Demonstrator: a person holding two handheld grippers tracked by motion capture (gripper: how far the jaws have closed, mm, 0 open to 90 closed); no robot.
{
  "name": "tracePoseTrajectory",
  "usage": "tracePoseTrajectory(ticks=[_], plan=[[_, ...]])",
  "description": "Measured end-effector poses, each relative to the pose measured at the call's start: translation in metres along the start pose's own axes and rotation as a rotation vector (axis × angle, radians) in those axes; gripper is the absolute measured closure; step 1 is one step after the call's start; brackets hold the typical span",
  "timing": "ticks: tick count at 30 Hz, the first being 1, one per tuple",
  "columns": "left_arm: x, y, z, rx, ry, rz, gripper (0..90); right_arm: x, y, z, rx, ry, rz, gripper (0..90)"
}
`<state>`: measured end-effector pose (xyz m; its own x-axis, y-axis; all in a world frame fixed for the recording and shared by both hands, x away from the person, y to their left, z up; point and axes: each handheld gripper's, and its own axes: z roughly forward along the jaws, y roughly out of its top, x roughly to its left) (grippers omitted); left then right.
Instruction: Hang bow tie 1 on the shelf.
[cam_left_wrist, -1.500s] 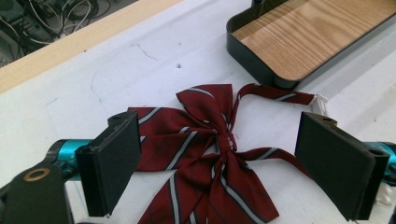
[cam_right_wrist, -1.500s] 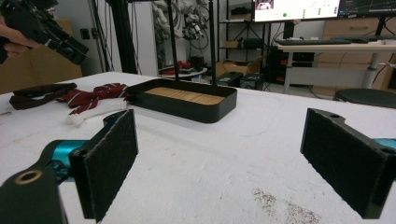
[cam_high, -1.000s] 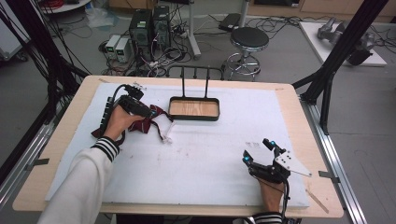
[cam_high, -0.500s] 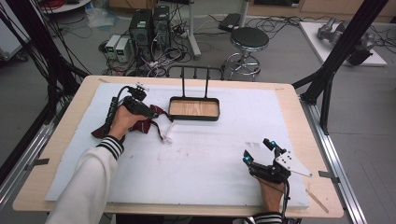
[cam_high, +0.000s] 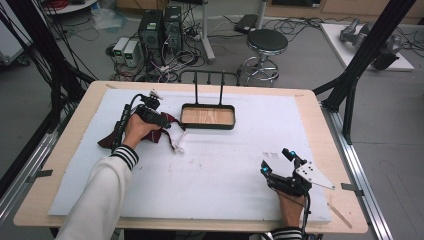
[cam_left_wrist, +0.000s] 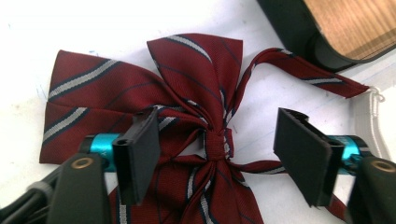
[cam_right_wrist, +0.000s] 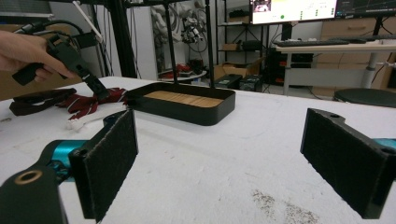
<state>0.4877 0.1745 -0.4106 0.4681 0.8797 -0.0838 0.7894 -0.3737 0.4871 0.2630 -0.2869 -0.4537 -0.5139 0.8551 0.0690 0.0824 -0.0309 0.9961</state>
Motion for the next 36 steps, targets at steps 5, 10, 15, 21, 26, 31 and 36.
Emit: tracePoseTrajectory(ticks=[5,10,15,21,26,31,36], plan=[[0.0,0.002,0.003,0.011,0.01,-0.012,35.6,0.0,0.0,0.0,0.001,0.0,0.002,10.3],[-0.002,0.003,0.006,0.028,0.026,-0.016,40.0,0.0,0.0,0.0,0.001,-0.003,0.001,10.3],[-0.002,0.003,0.006,0.035,0.03,-0.017,44.5,-0.001,0.0,0.0,0.0,-0.002,0.003,10.3],[-0.003,0.003,0.008,0.048,0.042,-0.007,50.6,0.0,0.0,0.0,0.001,-0.003,0.003,10.3],[-0.004,0.002,0.007,0.047,0.06,0.004,59.1,0.0,0.0,0.0,0.001,-0.003,0.004,10.3],[-0.009,0.002,0.007,0.042,0.081,0.035,68.6,0.0,0.0,0.0,-0.001,-0.003,0.004,10.3],[-0.011,0.002,0.006,0.039,0.083,0.034,74.0,0.0,0.0,0.0,0.0,-0.004,0.003,10.3]])
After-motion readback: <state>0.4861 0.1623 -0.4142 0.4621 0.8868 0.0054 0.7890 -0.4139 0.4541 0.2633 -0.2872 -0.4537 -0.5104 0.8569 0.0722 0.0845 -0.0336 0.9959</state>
